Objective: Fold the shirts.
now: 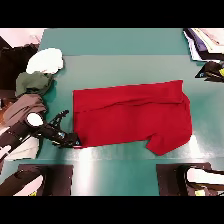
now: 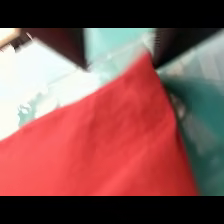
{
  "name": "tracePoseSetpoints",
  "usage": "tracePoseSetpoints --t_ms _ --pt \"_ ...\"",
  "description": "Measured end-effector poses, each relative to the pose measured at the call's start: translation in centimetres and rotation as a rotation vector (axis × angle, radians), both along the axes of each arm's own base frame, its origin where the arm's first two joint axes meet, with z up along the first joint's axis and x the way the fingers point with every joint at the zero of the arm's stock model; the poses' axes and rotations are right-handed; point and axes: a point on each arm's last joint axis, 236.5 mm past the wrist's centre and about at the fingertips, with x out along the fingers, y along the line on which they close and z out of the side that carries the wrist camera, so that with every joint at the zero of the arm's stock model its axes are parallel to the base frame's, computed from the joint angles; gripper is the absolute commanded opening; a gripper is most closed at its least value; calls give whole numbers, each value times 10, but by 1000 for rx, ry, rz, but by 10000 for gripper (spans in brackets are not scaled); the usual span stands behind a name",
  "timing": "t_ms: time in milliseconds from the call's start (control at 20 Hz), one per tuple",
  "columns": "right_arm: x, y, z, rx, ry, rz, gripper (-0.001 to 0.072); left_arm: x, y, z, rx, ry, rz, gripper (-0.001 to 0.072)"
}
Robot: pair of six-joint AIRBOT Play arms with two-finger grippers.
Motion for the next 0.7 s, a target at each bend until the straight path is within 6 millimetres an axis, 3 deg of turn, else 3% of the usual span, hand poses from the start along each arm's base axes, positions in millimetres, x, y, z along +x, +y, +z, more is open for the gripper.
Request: tracePoseSetpoints --t_ms 100,150,400,550,700 --pt "-2 1 0 2 7 3 555 4 -1 -2 11 -20 8 119" --pt "-3 1 0 4 11 4 555 6 -2 -2 10 -24 15 23" --pt "-24 8 -11 26 83 17 555 30 10 6 82 -113 -22 21" --pt "-63 14 -35 55 178 1 555 55 22 23 147 -194 -58 21" --pt "-118 24 -66 99 287 -29 555 74 27 37 177 -258 -67 22"
